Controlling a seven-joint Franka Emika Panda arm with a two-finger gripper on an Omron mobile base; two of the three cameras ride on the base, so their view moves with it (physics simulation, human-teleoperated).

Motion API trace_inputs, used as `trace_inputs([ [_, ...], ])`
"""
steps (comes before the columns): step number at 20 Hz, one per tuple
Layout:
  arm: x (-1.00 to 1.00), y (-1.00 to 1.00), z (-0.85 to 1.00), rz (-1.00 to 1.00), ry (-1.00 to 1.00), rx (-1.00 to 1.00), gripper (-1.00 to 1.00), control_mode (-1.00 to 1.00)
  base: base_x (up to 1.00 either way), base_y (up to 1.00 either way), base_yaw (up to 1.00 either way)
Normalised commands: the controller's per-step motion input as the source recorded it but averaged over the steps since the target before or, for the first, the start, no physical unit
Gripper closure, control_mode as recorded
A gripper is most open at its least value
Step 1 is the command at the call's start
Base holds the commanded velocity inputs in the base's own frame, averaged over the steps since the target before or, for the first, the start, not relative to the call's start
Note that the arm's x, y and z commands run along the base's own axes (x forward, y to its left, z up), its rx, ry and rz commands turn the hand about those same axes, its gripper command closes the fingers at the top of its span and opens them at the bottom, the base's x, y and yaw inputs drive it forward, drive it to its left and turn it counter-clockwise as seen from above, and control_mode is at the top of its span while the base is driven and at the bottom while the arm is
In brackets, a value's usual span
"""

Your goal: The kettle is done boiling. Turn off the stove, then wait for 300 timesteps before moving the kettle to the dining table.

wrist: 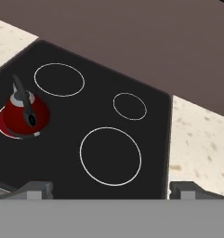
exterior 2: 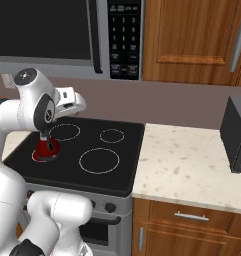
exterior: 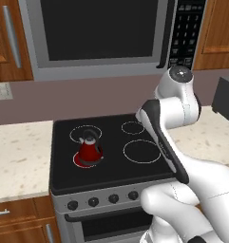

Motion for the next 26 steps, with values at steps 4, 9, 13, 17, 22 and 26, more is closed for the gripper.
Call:
trace_inputs([
  [4, -0.06, 0.2, 0.0, 0.06, 0.0, -0.04, -1.0, -1.0, 0.0, 0.0, 0.0],
  [9, -0.08, 0.61, 0.0, 0.15, 0.0, -0.16, -1.0, -1.0, 0.0, 0.0, 0.0],
  [13, -0.08, 0.59, 0.0, 0.14, 0.0, -0.17, -1.0, -1.0, 0.0, 0.0, 0.0],
  [17, -0.09, 0.54, 0.0, 0.13, 0.0, -0.17, -1.0, -1.0, 0.0, 0.0, 0.0],
  [22, -0.08, 0.5, 0.0, 0.13, 0.0, -0.15, -1.0, -1.0, 0.0, 0.0, 0.0],
  [26, -0.05, 0.42, 0.0, 0.14, 0.0, -0.14, -1.0, -1.0, 0.0, 0.0, 0.0],
])
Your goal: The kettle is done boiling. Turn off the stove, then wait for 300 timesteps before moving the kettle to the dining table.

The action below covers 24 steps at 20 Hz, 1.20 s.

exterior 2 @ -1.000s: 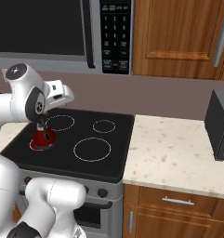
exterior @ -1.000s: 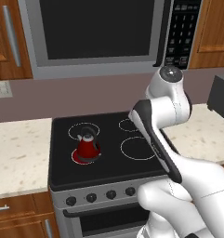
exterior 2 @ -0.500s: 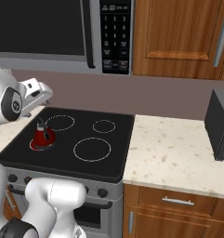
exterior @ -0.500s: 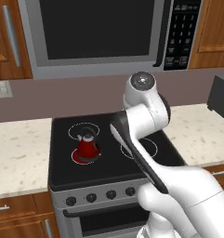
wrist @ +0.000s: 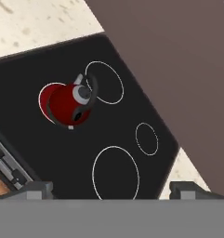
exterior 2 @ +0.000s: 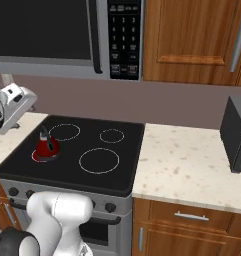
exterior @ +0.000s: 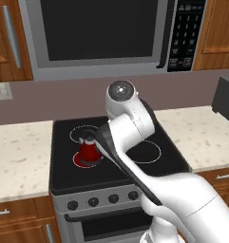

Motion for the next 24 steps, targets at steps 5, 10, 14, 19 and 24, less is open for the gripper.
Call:
trace_inputs([
  [5, -0.08, 0.28, -0.06, 0.16, -0.01, -0.14, -1.0, -1.0, 0.0, 0.0, 0.0],
  [10, -0.11, 0.21, -0.21, 0.19, -0.04, -0.17, -1.0, -1.0, 0.0, 0.0, 0.0],
  [14, -0.11, 0.22, -0.26, 0.2, -0.09, -0.17, -1.0, -1.0, 0.0, 0.0, 0.0],
  [19, -0.13, 0.27, -0.21, 0.19, -0.14, -0.19, -1.0, -1.0, 0.0, 0.0, 0.0],
  [24, -0.13, 0.23, -0.14, 0.18, -0.1, -0.2, -1.0, -1.0, 0.0, 0.0, 0.0],
])
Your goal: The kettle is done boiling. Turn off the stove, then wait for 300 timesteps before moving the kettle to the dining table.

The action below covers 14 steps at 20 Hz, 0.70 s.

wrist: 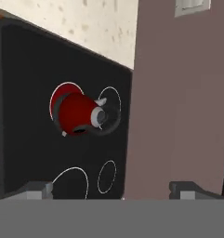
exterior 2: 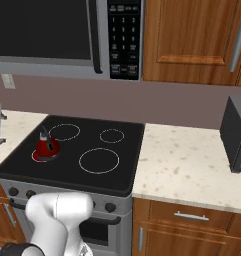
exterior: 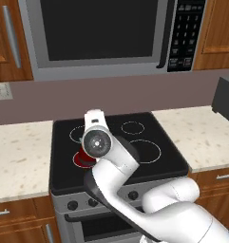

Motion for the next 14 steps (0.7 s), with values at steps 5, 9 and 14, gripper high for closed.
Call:
trace_inputs([
  [5, -0.06, 0.21, -0.18, 0.17, -0.03, -0.19, -1.0, -1.0, 0.0, 0.0, 0.0],
  [9, -0.07, 0.1, -0.2, 0.16, -0.01, -0.17, -1.0, -1.0, 0.0, 0.0, 0.0],
  [14, -0.16, 0.06, -0.23, 0.14, -0.01, -0.16, -1.0, -1.0, 0.0, 0.0, 0.0],
])
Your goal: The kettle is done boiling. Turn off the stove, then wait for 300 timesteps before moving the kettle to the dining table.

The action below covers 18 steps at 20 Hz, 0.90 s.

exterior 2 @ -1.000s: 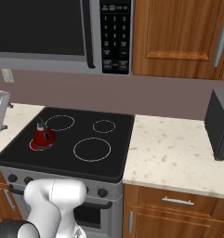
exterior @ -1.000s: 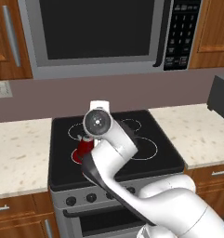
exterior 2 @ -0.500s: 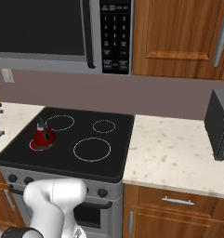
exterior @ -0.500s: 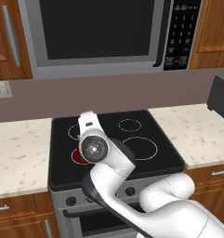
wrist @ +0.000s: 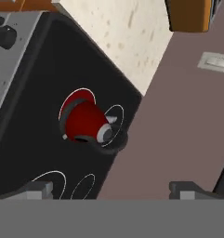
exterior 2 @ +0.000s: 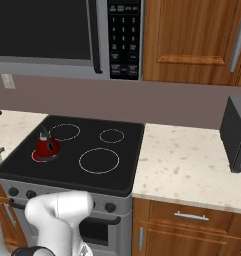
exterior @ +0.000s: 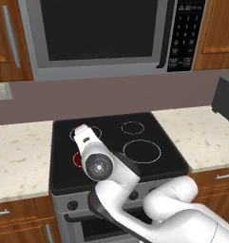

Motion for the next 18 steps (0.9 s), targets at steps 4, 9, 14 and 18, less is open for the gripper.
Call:
trace_inputs([
  [4, -0.16, 0.14, -0.23, 0.13, 0.0, -0.18, -1.0, -1.0, 0.0, 0.0, 0.0],
  [9, -0.2, 0.21, -0.23, 0.12, 0.0, -0.2, -1.0, -1.0, 0.0, 0.0, 0.0],
  [14, -0.26, 0.18, -0.2, 0.09, -0.04, -0.2, -1.0, -1.0, 0.0, 0.0, 0.0],
  [18, -0.26, 0.21, -0.14, 0.04, -0.06, -0.19, -1.0, -1.0, 0.0, 0.0, 0.0],
])
